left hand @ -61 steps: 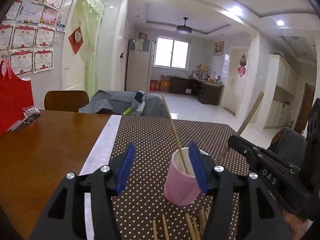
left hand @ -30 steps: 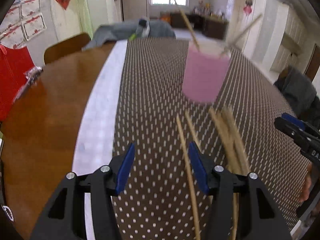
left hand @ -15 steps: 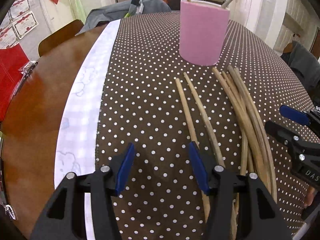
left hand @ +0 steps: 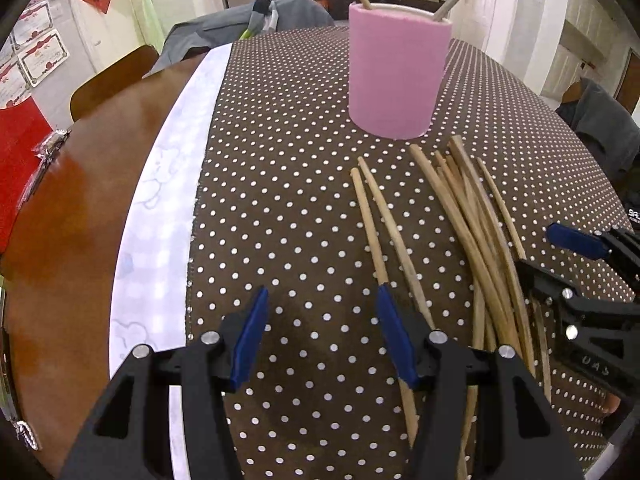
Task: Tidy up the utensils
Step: 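Grasp another chopstick with the right tool while the left tool grasps one too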
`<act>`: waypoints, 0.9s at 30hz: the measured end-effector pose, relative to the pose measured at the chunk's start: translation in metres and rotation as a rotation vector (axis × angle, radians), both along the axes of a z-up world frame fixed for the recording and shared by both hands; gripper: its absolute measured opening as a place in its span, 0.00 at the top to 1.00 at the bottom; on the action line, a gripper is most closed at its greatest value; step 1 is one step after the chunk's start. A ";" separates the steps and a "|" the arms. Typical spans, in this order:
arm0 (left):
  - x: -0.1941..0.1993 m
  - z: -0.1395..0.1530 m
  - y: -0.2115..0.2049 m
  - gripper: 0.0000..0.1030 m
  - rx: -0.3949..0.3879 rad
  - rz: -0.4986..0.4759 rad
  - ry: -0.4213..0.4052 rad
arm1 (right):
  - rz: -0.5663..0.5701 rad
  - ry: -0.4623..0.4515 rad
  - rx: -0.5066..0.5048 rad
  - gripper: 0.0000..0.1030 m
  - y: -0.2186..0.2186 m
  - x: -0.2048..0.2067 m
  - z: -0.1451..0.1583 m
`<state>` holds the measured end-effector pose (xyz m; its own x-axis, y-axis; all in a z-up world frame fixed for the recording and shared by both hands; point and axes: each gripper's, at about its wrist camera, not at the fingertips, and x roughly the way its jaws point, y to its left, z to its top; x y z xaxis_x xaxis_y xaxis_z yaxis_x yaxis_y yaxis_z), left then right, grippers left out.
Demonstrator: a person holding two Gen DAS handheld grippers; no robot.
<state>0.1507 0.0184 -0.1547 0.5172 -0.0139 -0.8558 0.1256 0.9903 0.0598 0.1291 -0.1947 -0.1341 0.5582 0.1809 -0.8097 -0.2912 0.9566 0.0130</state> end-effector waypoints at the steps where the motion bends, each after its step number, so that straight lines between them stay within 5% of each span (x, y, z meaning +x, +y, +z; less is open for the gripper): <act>1: 0.001 0.000 -0.001 0.46 -0.007 -0.006 0.000 | -0.002 -0.005 -0.010 0.68 -0.002 0.001 0.000; 12: 0.000 -0.005 -0.019 0.46 0.043 -0.059 0.046 | 0.004 0.016 0.058 0.73 -0.024 0.008 0.002; 19: 0.012 -0.003 -0.011 0.46 -0.013 -0.043 0.097 | -0.022 0.025 0.142 0.87 -0.040 0.015 0.002; 27: 0.026 -0.003 -0.009 0.54 -0.024 -0.061 0.131 | -0.031 0.081 0.257 0.90 -0.060 0.026 0.001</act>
<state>0.1770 0.0093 -0.1575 0.3984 -0.0633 -0.9150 0.1908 0.9815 0.0152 0.1554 -0.2549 -0.1331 0.5023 0.3700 -0.7815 -0.2501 0.9274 0.2783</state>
